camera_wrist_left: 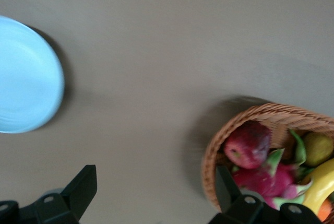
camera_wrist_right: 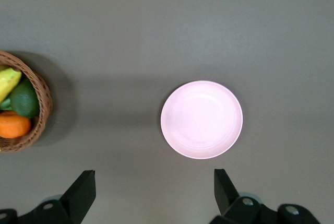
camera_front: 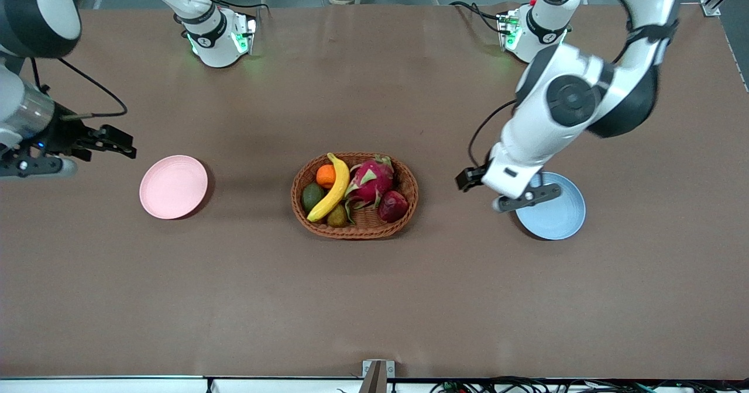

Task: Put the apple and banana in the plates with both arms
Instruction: 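Lower the left gripper to the red apple while the right gripper lowers to the banana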

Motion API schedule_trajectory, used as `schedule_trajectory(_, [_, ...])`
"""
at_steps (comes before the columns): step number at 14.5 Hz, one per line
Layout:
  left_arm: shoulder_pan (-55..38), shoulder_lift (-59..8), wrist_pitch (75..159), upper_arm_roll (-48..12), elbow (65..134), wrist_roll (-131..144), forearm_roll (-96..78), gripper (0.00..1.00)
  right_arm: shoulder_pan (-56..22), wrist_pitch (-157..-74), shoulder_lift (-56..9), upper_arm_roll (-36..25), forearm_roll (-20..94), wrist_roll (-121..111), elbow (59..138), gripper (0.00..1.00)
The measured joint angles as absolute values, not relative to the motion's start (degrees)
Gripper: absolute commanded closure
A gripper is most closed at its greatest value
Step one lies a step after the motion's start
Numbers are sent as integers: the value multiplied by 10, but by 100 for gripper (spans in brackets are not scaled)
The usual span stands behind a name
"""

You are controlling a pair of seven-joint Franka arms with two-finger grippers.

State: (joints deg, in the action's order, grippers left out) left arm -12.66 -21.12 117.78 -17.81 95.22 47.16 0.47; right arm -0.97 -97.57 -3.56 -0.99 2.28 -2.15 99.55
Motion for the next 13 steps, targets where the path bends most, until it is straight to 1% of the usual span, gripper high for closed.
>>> schedule_trajectory(3, [-168, -263, 1257, -178, 952, 583, 5, 0, -39, -980, -64, -9, 38, 65, 995, 0])
schedule_trajectory(5, [-190, -297, 1305, -179, 951, 646, 5, 0, -78, -1013, -84, -7, 50, 126, 995, 0])
schedule_trajectory(9, [-213, -343, 1368, -179, 948, 735, 5, 0, -136, -1079, -137, -6, 89, 202, 993, 0])
schedule_trajectory(12, [-231, -368, 1409, -179, 944, 805, 5, 0, -180, -1097, -193, -5, 100, 325, 966, 1])
schedule_trajectory(13, [-236, -376, 1422, -179, 944, 821, 5, 0, -196, -1098, -211, -5, 101, 371, 950, 4])
